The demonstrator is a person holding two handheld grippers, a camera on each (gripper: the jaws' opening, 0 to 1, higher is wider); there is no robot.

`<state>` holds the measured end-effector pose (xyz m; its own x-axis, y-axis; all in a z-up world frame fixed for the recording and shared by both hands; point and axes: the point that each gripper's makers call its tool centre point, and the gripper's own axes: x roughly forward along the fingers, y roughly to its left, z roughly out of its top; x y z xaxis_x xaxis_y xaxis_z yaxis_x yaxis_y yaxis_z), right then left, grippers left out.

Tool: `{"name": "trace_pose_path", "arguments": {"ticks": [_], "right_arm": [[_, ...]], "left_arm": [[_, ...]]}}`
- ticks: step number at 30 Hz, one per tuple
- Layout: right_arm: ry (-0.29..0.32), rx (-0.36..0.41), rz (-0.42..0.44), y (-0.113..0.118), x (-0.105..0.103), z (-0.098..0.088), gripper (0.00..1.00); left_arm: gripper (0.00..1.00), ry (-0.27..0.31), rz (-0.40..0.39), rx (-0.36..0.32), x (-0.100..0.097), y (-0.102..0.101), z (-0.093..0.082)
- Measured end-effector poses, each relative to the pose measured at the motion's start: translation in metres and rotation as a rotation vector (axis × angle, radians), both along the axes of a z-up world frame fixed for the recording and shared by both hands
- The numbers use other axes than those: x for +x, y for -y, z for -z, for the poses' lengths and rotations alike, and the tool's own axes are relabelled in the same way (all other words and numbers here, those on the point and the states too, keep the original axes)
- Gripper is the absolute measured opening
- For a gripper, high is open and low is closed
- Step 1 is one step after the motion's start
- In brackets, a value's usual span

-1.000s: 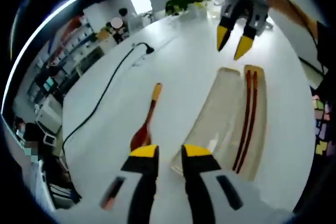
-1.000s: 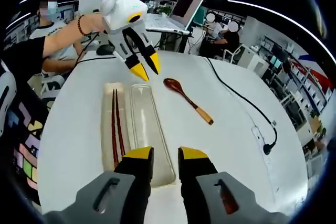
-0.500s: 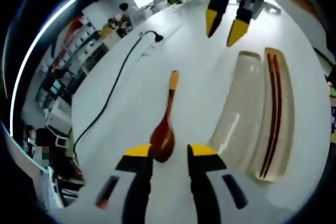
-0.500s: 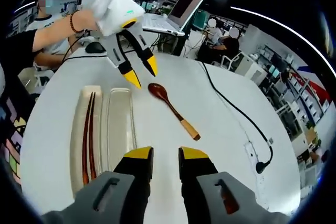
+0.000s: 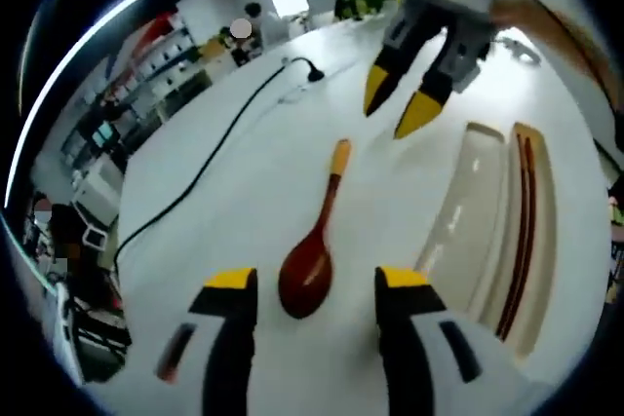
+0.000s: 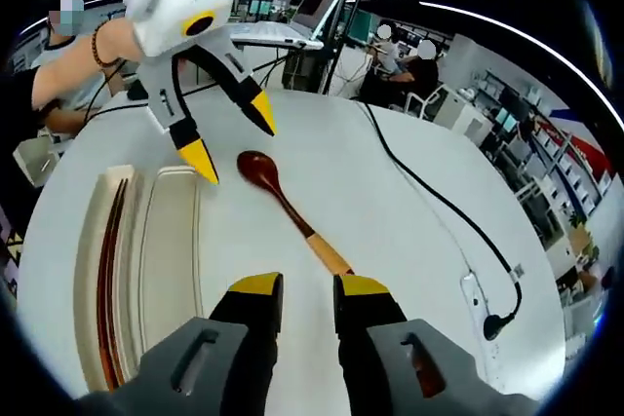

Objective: Arrange the utensils inside the cutlery case until each visible utensil rests in its matching compartment.

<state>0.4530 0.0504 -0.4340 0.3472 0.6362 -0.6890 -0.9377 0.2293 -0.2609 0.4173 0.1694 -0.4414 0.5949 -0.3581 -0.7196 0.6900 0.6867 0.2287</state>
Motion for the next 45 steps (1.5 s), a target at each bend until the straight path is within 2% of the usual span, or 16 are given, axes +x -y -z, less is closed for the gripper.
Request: {"name": "trace_pose_path", "arguments": {"ticks": [1, 3, 5, 6, 10, 12, 17, 19, 22, 23, 26, 27, 30, 34, 40, 45], "right_arm": [[0.005, -0.002, -0.002, -0.002, 0.003, 0.002, 0.21], [0.021, -0.013, -0.080, -0.011, 0.002, 0.008, 0.22], [0.018, -0.018, -0.084, -0.014, 0.004, 0.014, 0.23], [0.017, -0.015, -0.088, -0.015, 0.006, 0.016, 0.23], [-0.003, -0.013, -0.079, -0.019, 0.014, 0.023, 0.22], [-0.059, 0.020, -0.027, -0.021, 0.019, 0.027, 0.18], [-0.054, 0.057, -0.034, -0.027, 0.025, 0.031, 0.18], [-0.052, 0.067, -0.038, -0.028, 0.025, 0.030, 0.17], [-0.049, 0.072, -0.070, -0.031, 0.020, 0.030, 0.16], [-0.046, 0.074, -0.082, -0.031, 0.019, 0.030, 0.15], [-0.041, 0.086, -0.095, -0.031, 0.018, 0.030, 0.13], [-0.033, 0.085, -0.109, -0.031, 0.017, 0.030, 0.13], [-0.028, 0.076, -0.121, -0.032, 0.017, 0.030, 0.12], [-0.028, 0.055, -0.133, -0.031, 0.016, 0.030, 0.11], [-0.047, 0.030, -0.128, -0.029, 0.010, 0.031, 0.11], [-0.057, 0.049, -0.132, -0.027, 0.010, 0.030, 0.10]], "left_arm": [[0.53, -0.003, -0.004, -0.008, 0.001, 0.000, 0.001], [0.58, 0.016, 0.005, -0.009, 0.004, -0.001, 0.000], [0.73, 0.041, 0.002, -0.010, 0.007, -0.002, 0.000], [0.76, 0.042, -0.005, -0.007, 0.009, -0.003, 0.000], [0.75, 0.012, -0.025, -0.014, 0.012, -0.006, 0.005], [0.74, 0.012, -0.020, -0.018, 0.012, -0.004, 0.006], [0.66, -0.026, -0.009, -0.037, 0.011, 0.002, 0.016], [0.64, -0.062, -0.015, -0.108, 0.009, 0.010, 0.015], [0.60, -0.074, -0.033, -0.094, 0.010, 0.006, 0.018], [0.60, -0.076, -0.034, -0.109, 0.009, 0.008, 0.017], [0.54, -0.153, -0.070, -0.200, 0.001, 0.015, 0.019], [0.54, -0.133, -0.066, -0.193, 0.002, 0.012, 0.018], [0.55, -0.139, -0.060, -0.200, -0.009, 0.012, 0.019], [0.55, -0.140, -0.060, -0.199, -0.014, 0.011, 0.021], [0.56, -0.122, -0.076, -0.220, -0.008, 0.008, 0.023], [0.55, -0.118, -0.088, -0.226, 0.001, 0.008, 0.024]]}}
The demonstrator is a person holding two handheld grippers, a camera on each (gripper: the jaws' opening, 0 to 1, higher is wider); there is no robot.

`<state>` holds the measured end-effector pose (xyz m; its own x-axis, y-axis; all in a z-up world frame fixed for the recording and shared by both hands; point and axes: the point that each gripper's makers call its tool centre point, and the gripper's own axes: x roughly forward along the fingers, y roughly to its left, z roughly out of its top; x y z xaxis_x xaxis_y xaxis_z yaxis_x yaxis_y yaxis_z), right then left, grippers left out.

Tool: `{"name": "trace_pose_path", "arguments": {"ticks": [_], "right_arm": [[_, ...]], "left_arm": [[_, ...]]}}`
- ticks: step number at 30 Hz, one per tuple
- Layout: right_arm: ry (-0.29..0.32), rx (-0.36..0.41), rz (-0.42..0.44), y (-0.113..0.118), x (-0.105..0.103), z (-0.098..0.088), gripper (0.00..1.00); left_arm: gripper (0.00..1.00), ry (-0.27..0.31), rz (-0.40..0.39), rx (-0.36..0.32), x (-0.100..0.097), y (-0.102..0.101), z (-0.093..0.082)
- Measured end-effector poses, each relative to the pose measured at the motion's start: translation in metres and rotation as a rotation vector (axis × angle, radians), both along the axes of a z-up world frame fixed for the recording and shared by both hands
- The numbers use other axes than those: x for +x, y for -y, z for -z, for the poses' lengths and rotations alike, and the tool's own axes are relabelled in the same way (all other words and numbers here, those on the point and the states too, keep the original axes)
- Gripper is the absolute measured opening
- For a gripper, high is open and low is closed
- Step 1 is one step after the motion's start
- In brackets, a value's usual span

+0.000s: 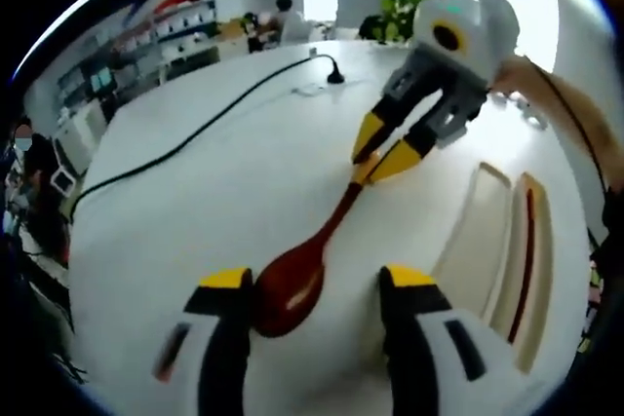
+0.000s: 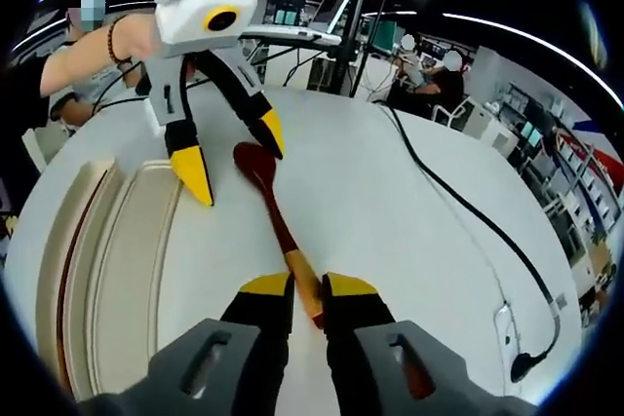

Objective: Arrange the utensils inside the cutlery case until each visible utensil rests in its matching compartment.

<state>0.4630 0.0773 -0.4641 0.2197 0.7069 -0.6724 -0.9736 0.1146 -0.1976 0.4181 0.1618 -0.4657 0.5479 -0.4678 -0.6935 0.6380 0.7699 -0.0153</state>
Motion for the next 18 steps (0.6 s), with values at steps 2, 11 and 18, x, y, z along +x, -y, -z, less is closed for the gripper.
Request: {"name": "trace_pose_path", "arguments": {"ticks": [2, 11, 18], "right_arm": [[-0.014, 0.016, 0.010, 0.000, 0.000, 0.000, 0.10], [-0.128, 0.058, 0.039, 0.002, -0.003, -0.001, 0.10], [-0.153, 0.072, 0.042, 0.002, -0.004, -0.001, 0.10]], "left_arm": [[0.56, 0.000, -0.004, 0.001, 0.002, 0.000, 0.000], [0.52, -0.004, 0.021, 0.017, 0.008, 0.000, 0.001], [0.29, 0.032, -0.010, 0.079, 0.016, -0.018, -0.012]]}}
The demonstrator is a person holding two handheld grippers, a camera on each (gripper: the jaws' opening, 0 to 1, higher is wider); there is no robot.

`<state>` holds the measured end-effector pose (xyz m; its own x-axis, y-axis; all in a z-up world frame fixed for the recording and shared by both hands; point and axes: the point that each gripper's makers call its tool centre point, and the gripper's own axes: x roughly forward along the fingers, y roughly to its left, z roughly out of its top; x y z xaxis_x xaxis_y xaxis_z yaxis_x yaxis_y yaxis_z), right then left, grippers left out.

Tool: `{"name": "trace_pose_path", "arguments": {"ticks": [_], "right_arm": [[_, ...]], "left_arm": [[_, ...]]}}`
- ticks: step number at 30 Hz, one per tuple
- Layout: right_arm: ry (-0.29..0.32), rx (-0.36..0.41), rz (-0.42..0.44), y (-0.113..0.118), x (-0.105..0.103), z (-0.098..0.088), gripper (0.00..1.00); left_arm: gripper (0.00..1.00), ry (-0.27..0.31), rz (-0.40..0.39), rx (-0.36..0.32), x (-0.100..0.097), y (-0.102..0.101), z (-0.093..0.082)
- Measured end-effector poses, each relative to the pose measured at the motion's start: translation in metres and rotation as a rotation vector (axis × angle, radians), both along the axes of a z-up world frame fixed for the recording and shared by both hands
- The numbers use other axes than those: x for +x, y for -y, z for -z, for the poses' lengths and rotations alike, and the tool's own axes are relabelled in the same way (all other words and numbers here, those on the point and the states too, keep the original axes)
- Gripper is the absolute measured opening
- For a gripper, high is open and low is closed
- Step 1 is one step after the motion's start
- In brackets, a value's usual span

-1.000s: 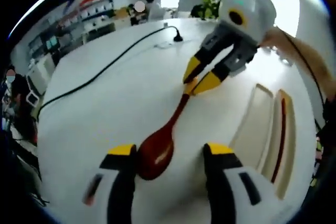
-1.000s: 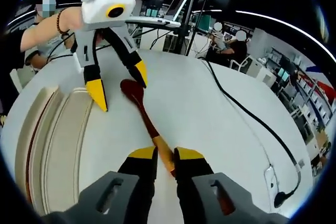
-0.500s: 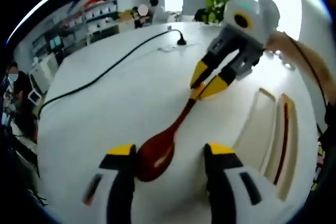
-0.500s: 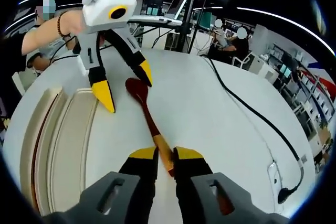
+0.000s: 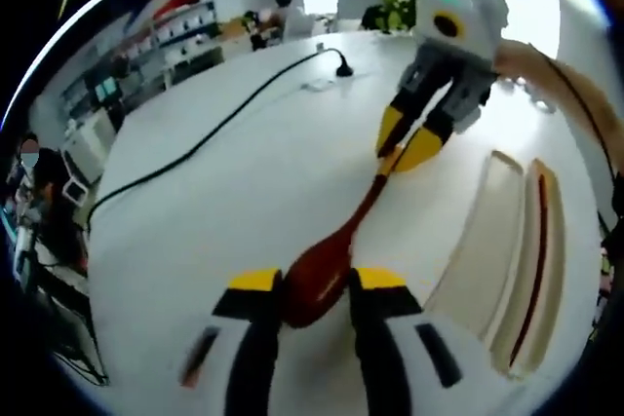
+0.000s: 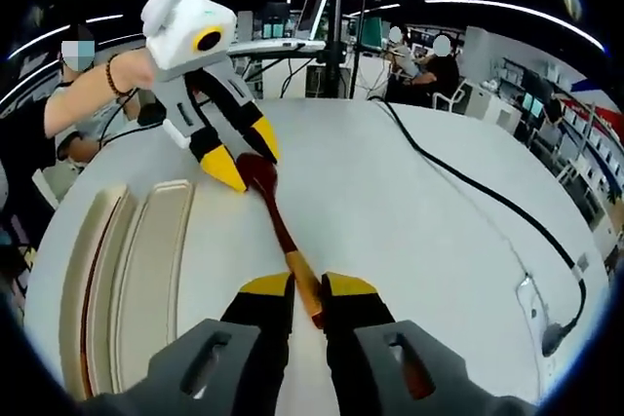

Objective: Arrange the utensils inside the cutlery case until each visible utensil rests in its matching compartment.

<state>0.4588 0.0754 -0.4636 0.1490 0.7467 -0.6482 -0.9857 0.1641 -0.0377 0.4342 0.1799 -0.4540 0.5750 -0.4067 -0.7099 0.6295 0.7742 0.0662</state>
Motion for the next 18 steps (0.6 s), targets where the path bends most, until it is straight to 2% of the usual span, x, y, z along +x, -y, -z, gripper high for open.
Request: {"name": "trace_pose_path", "arguments": {"ticks": [1, 3, 5, 7, 10, 12, 13, 14, 15, 16, 17, 18], "right_arm": [[-0.005, 0.004, 0.004, 0.000, -0.001, 0.000, 0.10], [-0.041, 0.026, 0.032, 0.000, 0.000, 0.000, 0.10], [-0.059, 0.033, 0.043, 0.001, 0.001, 0.000, 0.10], [-0.062, 0.037, 0.051, 0.001, 0.001, 0.000, 0.10], [-0.066, 0.049, 0.062, 0.001, 0.001, 0.001, 0.10], [-0.064, 0.054, 0.066, 0.000, -0.003, 0.002, 0.11], [-0.056, 0.056, 0.064, 0.000, -0.002, 0.002, 0.11], [-0.030, 0.061, 0.049, -0.002, -0.002, 0.001, 0.11], [0.021, 0.043, 0.029, 0.000, 0.001, 0.003, 0.12], [0.084, 0.007, -0.007, 0.001, 0.002, 0.005, 0.13], [0.114, 0.027, 0.008, 0.000, 0.004, 0.001, 0.14], [0.104, 0.017, -0.015, -0.001, -0.001, 0.001, 0.14]], "left_arm": [[0.28, 0.010, 0.008, 0.002, 0.000, 0.000, -0.002], [0.26, 0.068, 0.053, 0.053, 0.002, -0.002, -0.007], [0.22, 0.137, 0.094, 0.143, 0.004, -0.005, -0.010], [0.18, 0.219, 0.178, 0.269, 0.005, -0.005, -0.014], [0.15, 0.249, 0.203, 0.386, 0.003, -0.004, -0.015], [0.14, 0.241, 0.199, 0.421, 0.000, -0.004, -0.014], [0.13, 0.249, 0.233, 0.467, -0.002, -0.005, -0.018], [0.09, 0.284, 0.256, 0.527, 0.000, -0.005, -0.020], [0.05, 0.311, 0.271, 0.577, 0.000, -0.005, -0.025], [0.04, 0.310, 0.289, 0.598, 0.001, -0.004, -0.023], [0.04, 0.293, 0.279, 0.570, -0.002, -0.001, -0.021], [0.04, 0.285, 0.283, 0.575, -0.001, -0.002, -0.018]]}}
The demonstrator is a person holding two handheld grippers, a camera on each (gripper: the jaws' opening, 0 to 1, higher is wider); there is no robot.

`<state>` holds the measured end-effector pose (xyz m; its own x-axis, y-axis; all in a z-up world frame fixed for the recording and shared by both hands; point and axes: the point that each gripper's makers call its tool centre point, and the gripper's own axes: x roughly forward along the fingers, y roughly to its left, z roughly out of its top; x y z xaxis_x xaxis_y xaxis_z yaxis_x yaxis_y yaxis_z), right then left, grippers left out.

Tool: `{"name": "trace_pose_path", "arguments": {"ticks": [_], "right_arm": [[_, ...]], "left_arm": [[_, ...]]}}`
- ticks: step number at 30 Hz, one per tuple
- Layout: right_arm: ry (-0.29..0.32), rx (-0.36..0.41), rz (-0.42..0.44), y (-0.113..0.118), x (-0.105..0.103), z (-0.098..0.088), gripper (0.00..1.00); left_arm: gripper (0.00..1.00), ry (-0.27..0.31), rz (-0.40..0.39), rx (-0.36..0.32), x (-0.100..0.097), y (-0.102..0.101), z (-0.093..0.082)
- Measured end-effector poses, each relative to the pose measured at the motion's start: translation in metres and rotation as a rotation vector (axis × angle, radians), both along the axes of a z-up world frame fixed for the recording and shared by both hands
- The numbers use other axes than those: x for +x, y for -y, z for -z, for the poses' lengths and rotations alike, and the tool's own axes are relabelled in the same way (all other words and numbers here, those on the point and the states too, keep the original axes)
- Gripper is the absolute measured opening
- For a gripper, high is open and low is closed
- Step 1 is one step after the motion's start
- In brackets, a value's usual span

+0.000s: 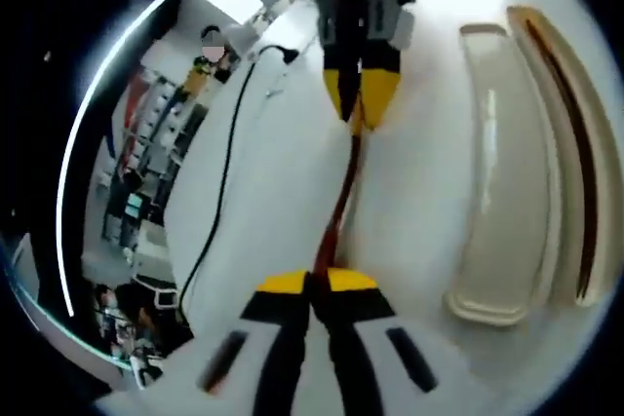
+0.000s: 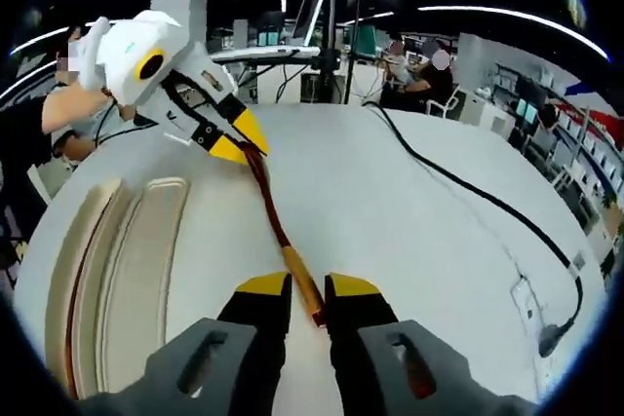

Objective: Arrange the utensils inside the cutlery case until each visible utensil rests in its matching compartment.

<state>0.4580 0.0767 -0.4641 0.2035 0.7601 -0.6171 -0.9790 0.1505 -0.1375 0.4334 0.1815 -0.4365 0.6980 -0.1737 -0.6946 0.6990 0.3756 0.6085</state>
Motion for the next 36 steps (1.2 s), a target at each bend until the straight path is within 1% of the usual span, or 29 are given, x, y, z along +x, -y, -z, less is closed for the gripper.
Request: {"name": "trace_pose_path", "arguments": {"ticks": [1, 2, 3, 4, 5, 7, 8, 10, 12, 13, 14, 15, 16, 17, 19, 22, 23, 25, 28, 31, 34, 36], "right_arm": [[-0.005, -0.015, -0.015, 0.004, 0.000, 0.000, 0.13], [0.008, -0.026, -0.020, 0.005, 0.001, 0.000, 0.13], [0.036, -0.041, -0.029, 0.006, 0.003, 0.000, 0.13], [0.081, -0.049, -0.044, 0.006, 0.005, -0.002, 0.13], [0.101, -0.057, -0.053, 0.005, 0.005, -0.002, 0.11], [0.083, -0.060, -0.056, 0.007, 0.002, -0.003, 0.09], [0.092, -0.064, -0.067, 0.007, 0.000, -0.004, 0.08], [0.217, -0.100, -0.118, 0.006, 0.001, -0.005, 0.07], [0.230, -0.120, -0.105, 0.006, -0.005, -0.003, 0.06], [0.236, -0.134, -0.115, 0.007, -0.006, -0.002, 0.06], [0.255, -0.143, -0.114, 0.008, -0.007, -0.004, 0.06], [0.285, -0.138, -0.105, 0.009, -0.006, -0.007, 0.06], [0.297, -0.124, -0.092, 0.009, -0.006, -0.011, 0.06], [0.315, -0.089, -0.059, 0.010, -0.004, -0.018, 0.06], [0.320, -0.058, -0.016, 0.012, -0.001, -0.022, 0.07], [0.337, -0.060, -0.003, 0.016, -0.002, -0.026, 0.07], [0.343, -0.055, 0.004, 0.017, -0.002, -0.029, 0.07], [0.378, -0.039, 0.019, 0.021, -0.002, -0.041, 0.08], [0.394, -0.020, 0.041, 0.029, -0.004, -0.052, 0.09], [0.390, -0.013, 0.053, 0.036, -0.012, -0.056, 0.09], [0.386, 0.000, 0.063, 0.042, -0.021, -0.061, 0.09], [0.381, 0.000, 0.067, 0.047, -0.031, -0.063, 0.09]], "left_arm": [[0.04, 0.000, 0.009, 0.007, -0.001, 0.000, 0.000], [0.04, -0.001, 0.013, 0.014, 0.001, 0.000, 0.003], [0.04, -0.007, 0.002, 0.005, 0.001, -0.001, 0.001], [0.04, -0.012, -0.007, -0.004, 0.003, -0.001, 0.004], [0.04, -0.014, -0.009, -0.005, 0.003, -0.001, 0.005], [0.04, -0.004, 0.001, 0.008, 0.004, 0.000, 0.008], [0.04, -0.004, 0.002, 0.013, 0.005, 0.000, 0.009], [0.04, 0.001, 0.005, 0.024, 0.006, 0.000, 0.010], [0.04, 0.004, 0.003, 0.023, 0.006, 0.000, 0.011], [0.04, 0.006, 0.012, 0.021, 0.006, 0.000, 0.012], [0.04, 0.004, 0.015, 0.014, 0.007, 0.000, 0.012], [0.04, 0.004, 0.012, 0.006, 0.007, 0.000, 0.011], [0.04, 0.017, 0.009, 0.004, 0.006, 0.001, 0.008], [0.04, 0.041, 0.002, 0.003, 0.008, 0.002, 0.003], [0.04, 0.075, -0.003, -0.002, 0.011, 0.002, -0.006], [0.04, 0.093, 0.032, 0.014, 0.007, 0.009, -0.017], [0.04, 0.102, 0.026, 0.005, 0.008, 0.011, -0.022], [0.04, 0.117, 0.031, -0.003, 0.007, 0.014, -0.029], [0.04, 0.124, 0.055, -0.007, 0.002, 0.021, -0.034], [0.04, 0.133, 0.078, -0.006, -0.004, 0.028, -0.039], [0.04, 0.138, 0.083, -0.015, -0.014, 0.036, -0.045], [0.04, 0.136, 0.091, -0.019, -0.022, 0.042, -0.048]]}}
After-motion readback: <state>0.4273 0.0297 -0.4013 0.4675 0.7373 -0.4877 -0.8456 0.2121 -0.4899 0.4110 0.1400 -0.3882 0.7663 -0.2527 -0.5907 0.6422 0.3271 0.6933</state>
